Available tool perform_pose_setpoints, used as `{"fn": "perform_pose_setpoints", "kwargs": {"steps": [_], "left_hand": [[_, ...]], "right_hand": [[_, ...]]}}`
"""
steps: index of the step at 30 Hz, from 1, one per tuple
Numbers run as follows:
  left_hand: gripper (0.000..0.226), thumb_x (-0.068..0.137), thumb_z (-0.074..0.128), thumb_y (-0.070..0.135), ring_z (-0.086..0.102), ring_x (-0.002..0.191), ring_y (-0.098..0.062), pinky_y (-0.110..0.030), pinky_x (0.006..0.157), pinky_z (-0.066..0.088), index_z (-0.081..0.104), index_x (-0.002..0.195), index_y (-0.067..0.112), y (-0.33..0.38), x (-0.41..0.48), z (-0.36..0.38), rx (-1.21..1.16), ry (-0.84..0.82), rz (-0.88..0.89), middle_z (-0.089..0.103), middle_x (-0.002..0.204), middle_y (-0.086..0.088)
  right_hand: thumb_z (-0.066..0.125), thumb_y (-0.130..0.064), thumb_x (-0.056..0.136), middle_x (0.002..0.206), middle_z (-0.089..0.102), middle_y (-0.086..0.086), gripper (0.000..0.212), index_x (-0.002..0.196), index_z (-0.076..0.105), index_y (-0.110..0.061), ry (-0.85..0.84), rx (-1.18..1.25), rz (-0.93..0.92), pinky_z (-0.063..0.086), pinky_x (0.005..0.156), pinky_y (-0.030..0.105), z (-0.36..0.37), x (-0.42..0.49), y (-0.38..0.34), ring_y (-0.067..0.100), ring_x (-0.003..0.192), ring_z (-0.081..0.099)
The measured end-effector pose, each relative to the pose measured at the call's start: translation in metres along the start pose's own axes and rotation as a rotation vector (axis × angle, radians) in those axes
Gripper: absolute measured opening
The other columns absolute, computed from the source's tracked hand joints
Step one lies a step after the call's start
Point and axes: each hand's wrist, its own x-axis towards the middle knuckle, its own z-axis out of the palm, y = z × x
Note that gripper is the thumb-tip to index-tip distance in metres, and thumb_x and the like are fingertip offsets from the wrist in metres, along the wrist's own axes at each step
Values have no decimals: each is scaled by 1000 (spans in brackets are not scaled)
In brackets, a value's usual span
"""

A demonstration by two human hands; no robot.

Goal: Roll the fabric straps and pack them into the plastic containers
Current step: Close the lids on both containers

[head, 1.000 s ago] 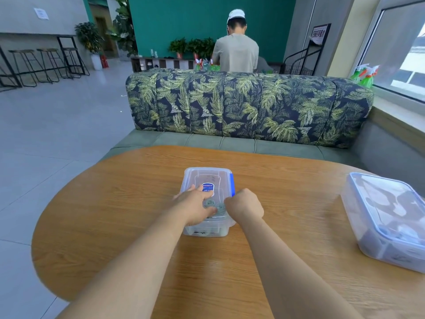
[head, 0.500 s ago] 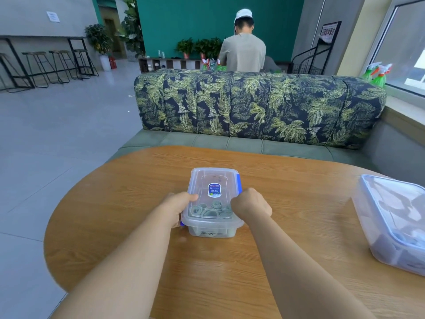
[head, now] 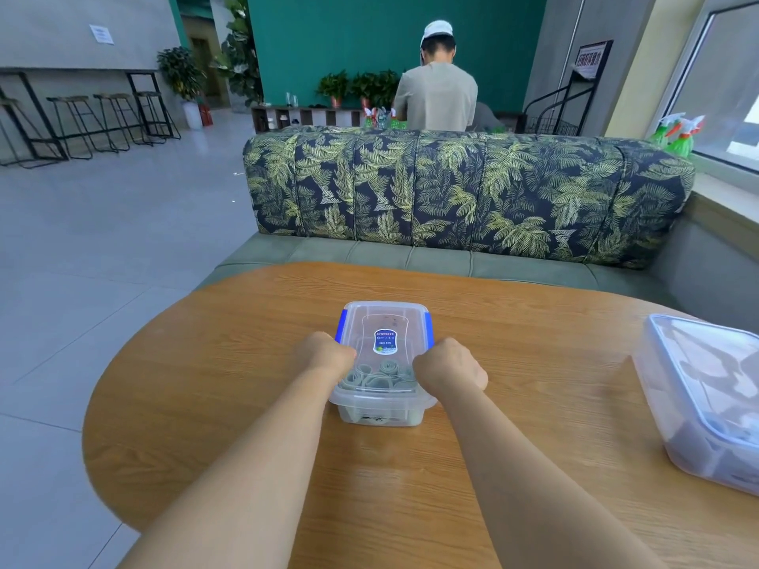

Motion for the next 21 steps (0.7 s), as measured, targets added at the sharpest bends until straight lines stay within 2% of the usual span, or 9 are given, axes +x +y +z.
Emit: {"fn": "perform_pose_setpoints", "kwargs": {"steps": [4,7,12,17,21], "left_hand": [[19,82,66,18,60,70,-28,-26,55,41,56,67,11,0,-1,0,66,17,21,62,74,-8],[14,83,64,20,58,67,-25,-24,50,37,61,74,9,1,-2,-1,97,14,30,63,77,-7],[12,83,66,20,66,82,-28,-28,64,46,66,82,8,3,-9,7,70,3,36,68,86,-10],[12,85,65,19,61,73,-26,-26,57,41,65,85,7,11,-22,27,27,-35,50,66,83,-9],[15,83,66,23,65,79,-29,-31,67,48,63,78,9,21,-35,52,33,-64,75,68,83,-9]], "right_hand": [[44,-16,89,91,60,0,8,92,51,-16,-7,-1,-9,41,72,28,-1,1,1,21,84,59],[44,-16,90,93,59,1,8,94,51,-15,-15,-11,-29,40,72,29,-2,0,2,22,84,57],[42,-14,90,97,61,1,12,96,53,-15,-21,-23,-34,41,73,29,-7,2,11,22,85,58],[40,-14,91,108,66,4,26,109,59,-13,-15,-33,-7,41,74,29,-19,7,29,22,89,59],[40,-13,91,113,65,5,28,112,58,-12,3,-30,32,41,76,30,-33,12,56,23,93,60]]}}
